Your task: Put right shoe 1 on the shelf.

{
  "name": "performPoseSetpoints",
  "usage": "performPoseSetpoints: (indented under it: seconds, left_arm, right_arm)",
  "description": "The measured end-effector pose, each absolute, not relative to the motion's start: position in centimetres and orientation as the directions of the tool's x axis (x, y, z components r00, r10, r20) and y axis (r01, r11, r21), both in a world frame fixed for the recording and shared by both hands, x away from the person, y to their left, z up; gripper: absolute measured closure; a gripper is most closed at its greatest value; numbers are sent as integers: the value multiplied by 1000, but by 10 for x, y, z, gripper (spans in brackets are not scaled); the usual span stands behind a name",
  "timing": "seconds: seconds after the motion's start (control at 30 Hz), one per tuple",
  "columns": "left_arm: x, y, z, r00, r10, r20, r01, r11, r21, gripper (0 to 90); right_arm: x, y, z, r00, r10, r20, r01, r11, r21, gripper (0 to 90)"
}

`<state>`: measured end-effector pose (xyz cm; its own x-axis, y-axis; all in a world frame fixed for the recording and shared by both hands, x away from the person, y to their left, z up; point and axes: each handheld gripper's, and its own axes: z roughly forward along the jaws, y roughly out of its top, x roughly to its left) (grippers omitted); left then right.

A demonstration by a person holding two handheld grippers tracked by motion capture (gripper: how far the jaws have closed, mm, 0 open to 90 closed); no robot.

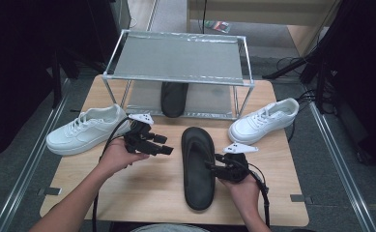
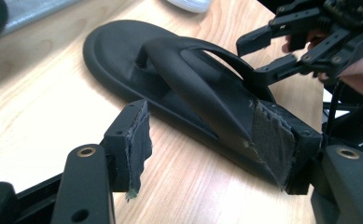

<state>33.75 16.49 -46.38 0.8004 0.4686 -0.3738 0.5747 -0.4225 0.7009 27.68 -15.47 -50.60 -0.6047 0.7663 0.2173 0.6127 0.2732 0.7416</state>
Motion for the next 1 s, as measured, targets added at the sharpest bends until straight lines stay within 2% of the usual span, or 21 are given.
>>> performPoseSetpoints:
  seconds: [0.2, 0.33, 0.57, 1.0]
  left_arm:
    - [337, 165, -463, 807, 474, -351, 559, -424, 713, 372]
    - [338, 167, -464, 805, 478, -350, 561, -421, 713, 371]
    - [338, 172, -463, 802, 487, -345, 560, -413, 718, 371]
    - [339, 175, -462, 801, 498, -332, 555, -411, 723, 372]
  right_arm:
    - [282, -144, -517, -594, 778, 203, 623, 285, 728, 532]
    - [283, -144, -519, -575, 790, 213, 629, 261, 732, 623]
    - [287, -144, -518, -535, 802, 265, 667, 209, 716, 716]
    - [290, -143, -515, -510, 812, 285, 684, 182, 707, 745]
